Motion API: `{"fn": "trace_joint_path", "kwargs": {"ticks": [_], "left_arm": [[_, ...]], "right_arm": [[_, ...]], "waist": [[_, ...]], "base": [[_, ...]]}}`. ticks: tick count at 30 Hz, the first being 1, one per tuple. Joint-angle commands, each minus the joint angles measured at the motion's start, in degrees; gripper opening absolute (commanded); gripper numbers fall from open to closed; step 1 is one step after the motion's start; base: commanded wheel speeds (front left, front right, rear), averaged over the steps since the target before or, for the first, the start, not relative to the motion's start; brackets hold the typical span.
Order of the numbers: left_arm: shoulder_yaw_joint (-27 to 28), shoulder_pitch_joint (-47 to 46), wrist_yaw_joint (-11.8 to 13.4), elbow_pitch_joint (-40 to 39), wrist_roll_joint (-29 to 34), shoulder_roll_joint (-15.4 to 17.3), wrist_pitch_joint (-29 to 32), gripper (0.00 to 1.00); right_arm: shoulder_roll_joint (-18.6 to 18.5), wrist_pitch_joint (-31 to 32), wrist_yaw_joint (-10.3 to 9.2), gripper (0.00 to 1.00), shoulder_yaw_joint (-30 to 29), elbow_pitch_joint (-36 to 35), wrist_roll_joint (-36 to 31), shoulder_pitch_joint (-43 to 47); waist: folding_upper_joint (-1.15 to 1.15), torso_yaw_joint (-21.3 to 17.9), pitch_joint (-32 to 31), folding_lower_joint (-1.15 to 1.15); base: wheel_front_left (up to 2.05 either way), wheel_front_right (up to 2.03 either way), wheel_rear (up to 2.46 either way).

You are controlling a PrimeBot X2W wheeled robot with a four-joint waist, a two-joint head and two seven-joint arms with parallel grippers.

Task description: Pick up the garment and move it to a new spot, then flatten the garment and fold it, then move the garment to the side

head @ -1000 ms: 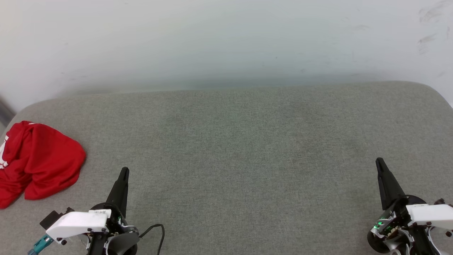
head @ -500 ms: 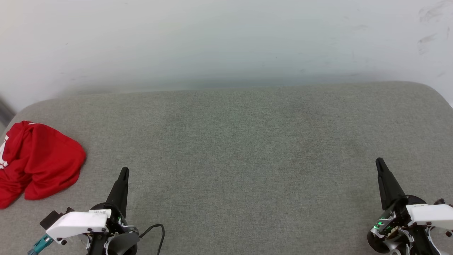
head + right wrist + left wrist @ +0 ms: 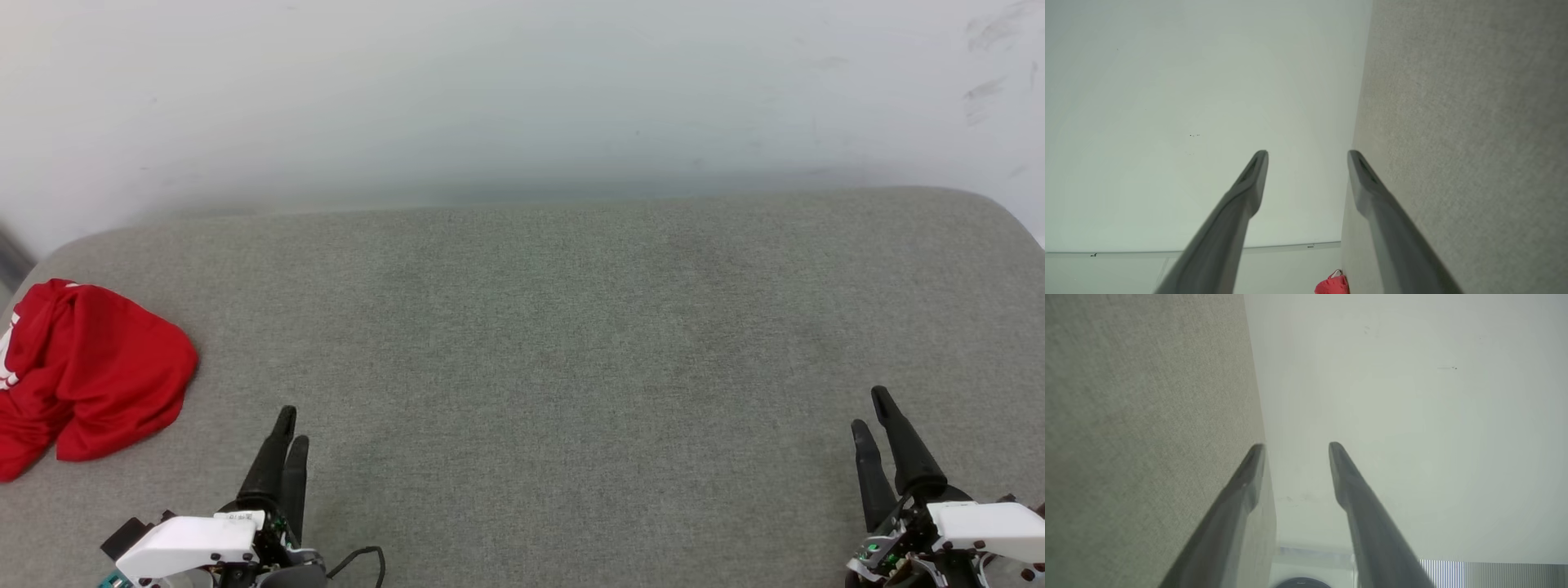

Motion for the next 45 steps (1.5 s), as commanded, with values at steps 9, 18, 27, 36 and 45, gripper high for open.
{"fn": "trace_joint_path", "kwargs": {"ticks": [9,18,27,36,45], "left_arm": [[1.6,-0.4,0.7,-3.5,6.5,0.1,-2.8,1.00],[0.0,0.3,4.1,-8.7,18.5,0.1,-5.1,1.00],[-2.5,1.4,7.6,-12.1,31.7,0.1,-7.2,1.00],[-4.7,2.6,10.6,-13.4,42.6,0.8,-9.1,1.00],[-7.4,3.8,12.8,-15.2,50.1,2.1,-10.9,1.00]], "right_arm": [[0.0,-2.8,0.01,1.00,0.1,-2.0,-5.2,-0.7],[0.0,-5.2,0.01,1.00,-0.1,-6.3,-17.5,-0.3],[0.0,-7.3,0.01,1.00,1.2,-10.6,-31.5,0.3],[0.0,-9.2,0.01,1.00,2.9,-13.1,-43.5,1.6],[0.0,-10.9,0.01,1.00,3.4,-13.5,-51.9,2.8]], "waist": [[0.00,-0.1,0.1,0.00],[0.00,-0.1,0.2,0.00],[0.00,-0.1,0.4,0.00],[0.00,-0.1,0.5,0.00],[0.00,-0.1,0.5,0.00]], "base": [[0.00,0.00,0.00],[0.00,0.00,0.00],[0.00,0.00,0.00],[0.00,0.00,0.00],[0.00,0.00,0.00]]}}
